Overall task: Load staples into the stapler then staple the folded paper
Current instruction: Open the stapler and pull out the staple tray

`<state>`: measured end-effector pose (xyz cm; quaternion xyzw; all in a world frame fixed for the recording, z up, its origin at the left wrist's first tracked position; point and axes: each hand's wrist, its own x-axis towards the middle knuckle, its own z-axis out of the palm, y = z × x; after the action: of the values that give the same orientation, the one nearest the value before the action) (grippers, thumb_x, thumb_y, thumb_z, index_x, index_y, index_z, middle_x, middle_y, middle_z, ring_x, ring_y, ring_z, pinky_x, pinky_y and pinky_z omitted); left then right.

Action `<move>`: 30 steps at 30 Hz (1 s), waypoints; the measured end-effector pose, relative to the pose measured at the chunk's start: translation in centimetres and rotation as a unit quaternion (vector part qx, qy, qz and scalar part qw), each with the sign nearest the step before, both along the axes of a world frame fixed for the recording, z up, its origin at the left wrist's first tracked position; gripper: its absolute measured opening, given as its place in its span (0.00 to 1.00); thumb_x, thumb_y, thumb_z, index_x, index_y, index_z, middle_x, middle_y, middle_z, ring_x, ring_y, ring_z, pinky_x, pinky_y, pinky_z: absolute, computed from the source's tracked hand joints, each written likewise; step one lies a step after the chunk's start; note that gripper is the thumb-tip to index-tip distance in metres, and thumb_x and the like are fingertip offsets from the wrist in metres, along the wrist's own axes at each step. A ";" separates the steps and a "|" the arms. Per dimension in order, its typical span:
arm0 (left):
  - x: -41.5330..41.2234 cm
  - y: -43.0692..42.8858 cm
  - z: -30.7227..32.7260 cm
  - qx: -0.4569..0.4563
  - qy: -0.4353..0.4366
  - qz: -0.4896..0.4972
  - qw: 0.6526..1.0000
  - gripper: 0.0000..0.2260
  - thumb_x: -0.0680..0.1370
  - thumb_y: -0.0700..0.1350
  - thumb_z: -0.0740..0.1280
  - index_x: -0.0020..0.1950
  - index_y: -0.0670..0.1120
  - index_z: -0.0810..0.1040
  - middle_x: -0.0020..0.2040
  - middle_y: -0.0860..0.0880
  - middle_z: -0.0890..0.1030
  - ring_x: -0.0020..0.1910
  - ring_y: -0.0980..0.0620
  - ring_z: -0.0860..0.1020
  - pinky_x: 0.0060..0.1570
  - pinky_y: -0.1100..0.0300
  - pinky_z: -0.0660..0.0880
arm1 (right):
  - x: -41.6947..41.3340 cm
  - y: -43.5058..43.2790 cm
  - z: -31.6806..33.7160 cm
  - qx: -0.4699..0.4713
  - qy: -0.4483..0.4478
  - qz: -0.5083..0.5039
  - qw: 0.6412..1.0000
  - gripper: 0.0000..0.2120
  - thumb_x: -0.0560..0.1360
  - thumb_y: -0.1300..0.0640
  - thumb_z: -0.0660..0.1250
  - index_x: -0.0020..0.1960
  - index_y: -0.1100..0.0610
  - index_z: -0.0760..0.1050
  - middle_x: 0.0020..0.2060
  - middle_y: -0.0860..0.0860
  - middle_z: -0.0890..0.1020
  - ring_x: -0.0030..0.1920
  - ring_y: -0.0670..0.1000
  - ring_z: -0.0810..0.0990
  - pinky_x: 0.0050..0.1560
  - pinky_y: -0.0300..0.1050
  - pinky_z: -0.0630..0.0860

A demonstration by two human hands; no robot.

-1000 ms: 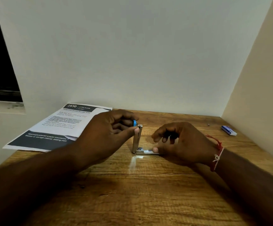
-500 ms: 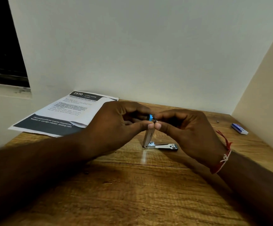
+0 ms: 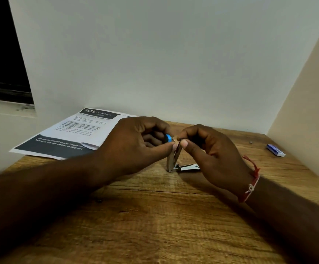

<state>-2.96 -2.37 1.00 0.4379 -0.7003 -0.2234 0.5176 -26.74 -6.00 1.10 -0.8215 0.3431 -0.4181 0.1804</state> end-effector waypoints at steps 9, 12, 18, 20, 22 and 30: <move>2.2 -0.7 0.4 0.065 -0.097 0.011 0.993 0.10 0.72 0.44 0.86 0.45 0.48 0.86 0.41 0.48 0.89 0.37 0.55 0.86 0.43 0.61 0.84 | -2.5 -2.5 -0.5 0.114 -0.091 -0.018 0.989 0.05 0.83 0.58 0.72 0.55 0.50 0.86 0.51 0.47 0.90 0.53 0.44 0.87 0.57 0.43 0.78; 2.2 -0.3 0.2 0.089 -0.185 0.004 0.979 0.09 0.72 0.45 0.86 0.44 0.50 0.86 0.41 0.52 0.89 0.37 0.60 0.85 0.40 0.65 0.82 | -2.8 -2.6 -0.4 0.116 -0.090 -0.022 0.989 0.06 0.83 0.58 0.72 0.55 0.50 0.86 0.52 0.46 0.90 0.54 0.43 0.87 0.60 0.48 0.80; 1.9 -0.4 -0.3 0.092 -0.216 -0.020 0.972 0.13 0.71 0.53 0.88 0.48 0.54 0.87 0.44 0.57 0.89 0.39 0.59 0.86 0.41 0.66 0.82 | -2.7 -2.4 -0.3 0.119 -0.087 -0.021 0.989 0.05 0.83 0.59 0.72 0.56 0.52 0.86 0.53 0.48 0.90 0.54 0.43 0.87 0.61 0.50 0.81; 1.7 -0.6 -0.7 0.075 -0.221 -0.023 0.972 0.16 0.72 0.58 0.86 0.56 0.58 0.88 0.47 0.59 0.89 0.41 0.61 0.85 0.43 0.65 0.82 | -2.5 -2.3 -0.3 0.122 -0.092 -0.019 0.988 0.05 0.83 0.59 0.72 0.56 0.53 0.86 0.52 0.49 0.90 0.54 0.43 0.87 0.60 0.48 0.81; 1.4 -0.7 -1.0 0.035 -0.236 -0.023 0.971 0.22 0.74 0.60 0.84 0.67 0.63 0.85 0.50 0.62 0.87 0.44 0.60 0.85 0.45 0.63 0.83 | -2.3 -2.1 -0.3 0.125 -0.096 -0.018 0.987 0.05 0.83 0.58 0.72 0.56 0.52 0.86 0.52 0.49 0.90 0.54 0.45 0.87 0.60 0.49 0.81; 0.4 -0.8 -1.2 -0.077 -0.344 -0.034 0.935 0.28 0.84 0.58 0.74 0.84 0.67 0.71 0.58 0.61 0.84 0.47 0.59 0.81 0.49 0.58 0.81 | -2.1 -1.9 -0.2 0.123 -0.085 -0.011 0.989 0.06 0.84 0.58 0.71 0.56 0.50 0.86 0.52 0.50 0.90 0.56 0.49 0.87 0.61 0.54 0.81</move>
<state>-2.60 -3.14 -0.21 0.4227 -0.8652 -0.0219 0.2687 -28.89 -7.94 0.86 -0.7506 0.3844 -0.4433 0.3037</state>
